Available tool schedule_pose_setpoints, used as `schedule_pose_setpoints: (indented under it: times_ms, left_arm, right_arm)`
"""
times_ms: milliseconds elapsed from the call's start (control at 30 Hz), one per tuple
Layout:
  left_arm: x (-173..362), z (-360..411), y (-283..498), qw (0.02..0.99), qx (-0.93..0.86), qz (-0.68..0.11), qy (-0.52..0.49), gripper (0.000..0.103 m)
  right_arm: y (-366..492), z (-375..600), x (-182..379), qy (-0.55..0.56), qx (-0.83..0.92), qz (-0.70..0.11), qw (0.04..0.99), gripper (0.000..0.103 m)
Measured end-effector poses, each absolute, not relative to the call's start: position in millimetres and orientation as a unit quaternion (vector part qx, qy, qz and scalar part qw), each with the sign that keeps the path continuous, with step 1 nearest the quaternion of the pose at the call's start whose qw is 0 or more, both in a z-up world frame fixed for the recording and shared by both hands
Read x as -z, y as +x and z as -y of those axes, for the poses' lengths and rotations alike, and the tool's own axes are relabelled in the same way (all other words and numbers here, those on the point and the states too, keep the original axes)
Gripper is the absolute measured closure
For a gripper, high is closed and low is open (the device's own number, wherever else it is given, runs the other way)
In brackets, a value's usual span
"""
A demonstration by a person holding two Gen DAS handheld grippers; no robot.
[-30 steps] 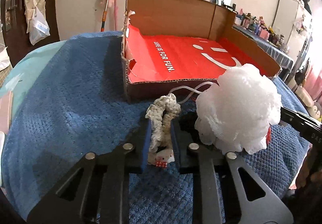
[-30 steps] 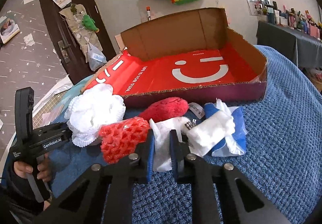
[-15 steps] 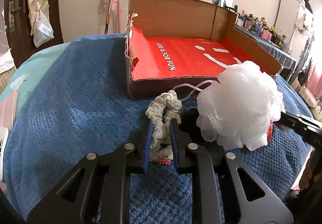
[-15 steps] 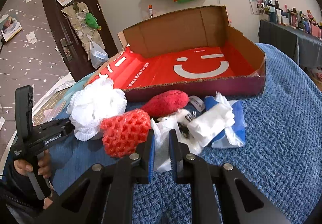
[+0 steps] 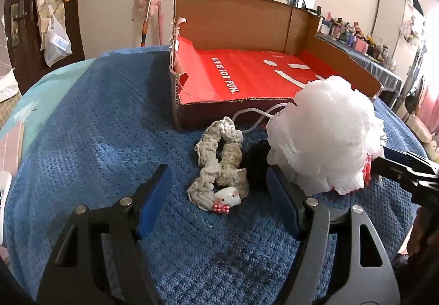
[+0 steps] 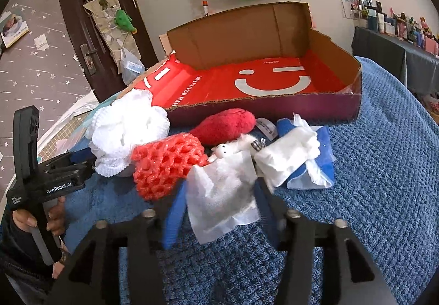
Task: Organize soft objects
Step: 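Reach the left tool to the cream scrunchie while the right tool reaches the white tissue packet, then close the left tool on the scrunchie while the right tool grips the tissue packet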
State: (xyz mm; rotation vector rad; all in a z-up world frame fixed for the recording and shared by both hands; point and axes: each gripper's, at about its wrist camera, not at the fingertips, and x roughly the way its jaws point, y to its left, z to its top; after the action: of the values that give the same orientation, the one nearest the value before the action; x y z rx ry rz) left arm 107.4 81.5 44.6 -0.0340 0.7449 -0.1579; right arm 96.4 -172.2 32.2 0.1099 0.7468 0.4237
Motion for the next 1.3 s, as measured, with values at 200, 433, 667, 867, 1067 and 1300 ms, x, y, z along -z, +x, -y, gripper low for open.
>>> schedule_pose_setpoints:
  times_ms: [200,433,667,867,1067,1300]
  left_arm:
    - [-45,-76,114,0.926,0.094,-0.366,0.0,0.044]
    - [-44,-78,106,0.921,0.108,-0.375,0.02,0.051]
    - [-42,-83,100,0.918,0.12,-0.378,0.028,0.076]
    - [-46,-84,89,0.92,0.121,-0.372,0.033,0.079]
    - [-51,-89,70,0.921,0.122,-0.369,0.025,0.09]
    - [-45,-92,64,0.923,0.114,-0.368,0.017,0.089]
  right_arm:
    - [98,177,-28,0.051,-0.198,-0.368,0.907,0.039]
    - [98,182,-26,0.064,-0.202,-0.369,0.905,0.039]
    - [96,182,-26,0.067,-0.207,-0.369,0.903,0.038]
    - [94,182,-28,0.068,-0.208,-0.367,0.904,0.038]
    - [85,184,-31,0.061,-0.207,-0.363,0.906,0.038]
    - [75,184,-30,0.043,-0.207,-0.359,0.909,0.034]
